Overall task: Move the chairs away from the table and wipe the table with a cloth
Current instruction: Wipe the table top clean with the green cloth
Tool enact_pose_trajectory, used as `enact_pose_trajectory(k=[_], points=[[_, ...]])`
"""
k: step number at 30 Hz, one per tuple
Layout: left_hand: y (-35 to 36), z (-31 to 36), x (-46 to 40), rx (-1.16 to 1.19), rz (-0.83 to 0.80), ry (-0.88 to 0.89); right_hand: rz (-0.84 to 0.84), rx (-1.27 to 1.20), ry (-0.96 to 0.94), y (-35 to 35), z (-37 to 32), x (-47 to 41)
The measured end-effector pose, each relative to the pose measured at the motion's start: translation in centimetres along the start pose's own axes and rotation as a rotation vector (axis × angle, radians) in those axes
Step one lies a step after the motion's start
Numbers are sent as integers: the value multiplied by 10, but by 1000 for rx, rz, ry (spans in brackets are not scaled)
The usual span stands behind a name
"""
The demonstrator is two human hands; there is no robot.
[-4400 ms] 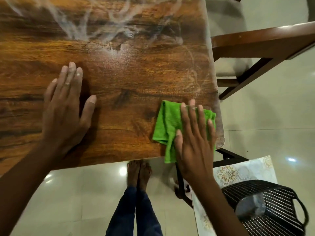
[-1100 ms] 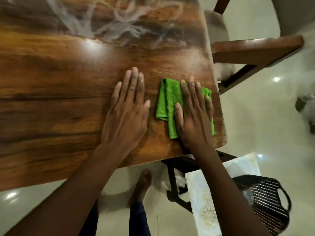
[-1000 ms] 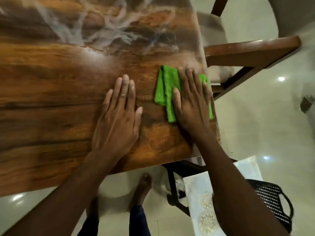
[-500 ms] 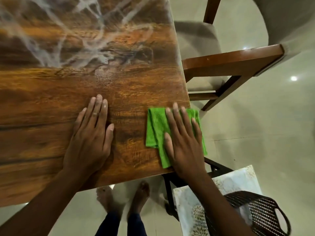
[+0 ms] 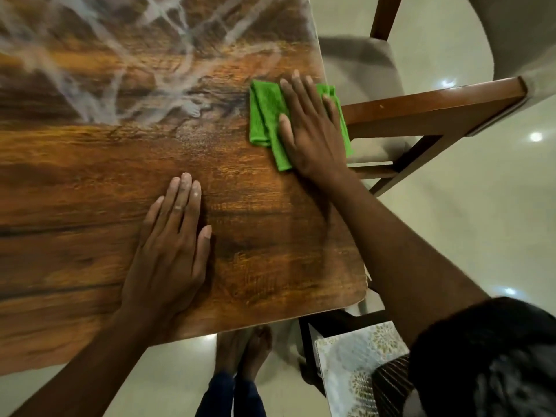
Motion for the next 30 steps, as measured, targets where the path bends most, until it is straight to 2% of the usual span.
enact_pose_trajectory(k=[3, 5, 9, 11, 14, 18, 21, 30], points=[[1, 1, 0, -22, -10, -3, -22, 4, 58, 5, -15, -16], [0, 3, -1, -45, -14, 15, -35, 16, 87, 13, -48, -13], [0, 3, 2, -53, 2, 21, -95, 14, -80, 32, -154, -5], [-1, 0, 3, -17, 33, -5, -111, 0, -154, 36, -178, -7], [-2, -1, 4, -33, 48, 18, -75, 45, -127, 35, -157, -10], [1, -1, 5, -56, 50, 27, -32, 1, 26, 18, -68, 3], [2, -1, 3, -49, 46, 27, 10, -21, 70, 0, -18, 41], [3, -1, 3, 8, -8, 25, -78, -61, 172, -7, -7, 210]])
Point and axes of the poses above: each hand's wrist, its own x-axis away from the middle knuckle, its own y-axis out of the palm, z = x × y, the point moved 8 cm from there along -x, towards the middle knuckle, and after that the axes turned 5 degrees about y, right-handed, at the moved point
